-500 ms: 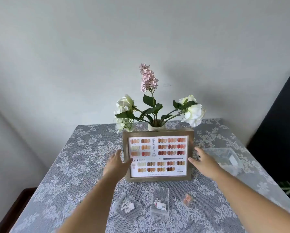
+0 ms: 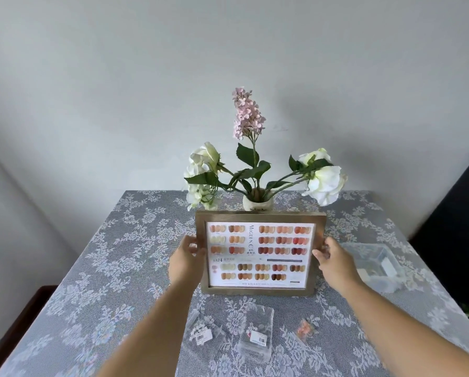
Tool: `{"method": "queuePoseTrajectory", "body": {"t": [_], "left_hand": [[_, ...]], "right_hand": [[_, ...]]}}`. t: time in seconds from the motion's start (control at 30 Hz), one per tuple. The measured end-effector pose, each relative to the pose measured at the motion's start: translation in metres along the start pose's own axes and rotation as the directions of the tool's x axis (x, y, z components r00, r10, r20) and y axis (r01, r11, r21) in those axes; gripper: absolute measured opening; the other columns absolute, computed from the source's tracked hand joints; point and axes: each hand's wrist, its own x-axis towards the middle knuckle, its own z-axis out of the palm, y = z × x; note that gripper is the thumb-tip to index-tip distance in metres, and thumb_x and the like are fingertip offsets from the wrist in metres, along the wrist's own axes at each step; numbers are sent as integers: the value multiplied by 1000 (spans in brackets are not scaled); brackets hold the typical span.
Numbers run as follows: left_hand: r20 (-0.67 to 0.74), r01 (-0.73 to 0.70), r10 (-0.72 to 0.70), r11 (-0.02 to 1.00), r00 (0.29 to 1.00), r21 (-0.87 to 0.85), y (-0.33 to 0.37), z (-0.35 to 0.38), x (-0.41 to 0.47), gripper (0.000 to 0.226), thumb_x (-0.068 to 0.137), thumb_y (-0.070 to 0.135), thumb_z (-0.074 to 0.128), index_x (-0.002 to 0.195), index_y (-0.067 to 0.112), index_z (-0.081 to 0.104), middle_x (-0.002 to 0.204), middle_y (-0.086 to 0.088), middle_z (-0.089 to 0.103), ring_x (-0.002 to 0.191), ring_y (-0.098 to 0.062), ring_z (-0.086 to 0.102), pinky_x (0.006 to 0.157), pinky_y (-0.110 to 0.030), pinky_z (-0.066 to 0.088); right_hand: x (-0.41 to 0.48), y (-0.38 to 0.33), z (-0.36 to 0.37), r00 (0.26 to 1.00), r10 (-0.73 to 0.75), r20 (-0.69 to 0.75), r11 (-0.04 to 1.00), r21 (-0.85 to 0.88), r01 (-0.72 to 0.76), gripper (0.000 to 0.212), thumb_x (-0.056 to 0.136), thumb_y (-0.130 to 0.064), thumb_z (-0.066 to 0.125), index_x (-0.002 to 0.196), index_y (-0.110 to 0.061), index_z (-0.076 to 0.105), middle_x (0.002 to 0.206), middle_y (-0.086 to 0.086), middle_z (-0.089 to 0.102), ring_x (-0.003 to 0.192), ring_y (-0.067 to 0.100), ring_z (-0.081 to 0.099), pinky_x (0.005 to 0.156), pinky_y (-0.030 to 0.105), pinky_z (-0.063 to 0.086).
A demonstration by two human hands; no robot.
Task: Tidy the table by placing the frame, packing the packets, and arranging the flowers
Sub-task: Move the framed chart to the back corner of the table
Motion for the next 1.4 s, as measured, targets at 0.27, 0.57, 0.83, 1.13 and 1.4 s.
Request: {"method": "queuePoseTrajectory", "body": {"t": [0.27, 0.57, 0.83, 1.13, 1.4], "left_hand": [[-135, 29, -37, 998, 990, -58, -10, -45, -32, 15, 88, 18, 55, 100, 28, 54, 94, 6, 66, 65, -1, 56, 48, -19, 36], [-348, 40, -74, 994, 935, -104, -69, -162, -53, 10, 87, 20, 57, 93, 27, 54, 87, 5, 63, 70, -9, 59, 55, -24, 40], [-392, 36, -77, 993, 917, -111, -134, -282, -10, 10, 87, 25, 59, 95, 28, 54, 83, 8, 60, 78, -19, 62, 73, -36, 54], [-336, 35, -58, 997, 940, -73, -167, -325, 75, 10, 86, 27, 58, 95, 29, 54, 83, 11, 59, 75, -14, 57, 67, -29, 44], [-285, 18, -41, 996, 958, -83, -147, -297, 166, 10, 86, 27, 58, 91, 32, 51, 87, 11, 61, 79, -18, 59, 73, -31, 45]], "right_hand": [[-12, -24, 5, 989, -110, 100, 994, 17, 109, 31, 92, -22, 52, 120, -9, 48, 111, 7, 65, 86, 25, 66, 75, 47, 56], [-47, -113, 78, 929, -330, 165, 944, 55, 325, 8, 90, -21, 56, 93, -20, 49, 88, -1, 65, 71, 13, 61, 60, 35, 54], [-87, -211, 173, 908, -374, 190, 927, 119, 356, 6, 92, -22, 54, 95, -21, 48, 85, -6, 60, 70, 11, 61, 54, 27, 48], [-70, -267, 235, 932, -333, 144, 940, 131, 316, 4, 93, -21, 51, 94, -23, 48, 85, -9, 61, 68, 13, 64, 55, 33, 55], [9, -284, 260, 957, -279, 79, 957, 104, 271, 12, 95, -23, 47, 107, -20, 47, 90, -4, 61, 70, 14, 62, 52, 31, 48]]}}
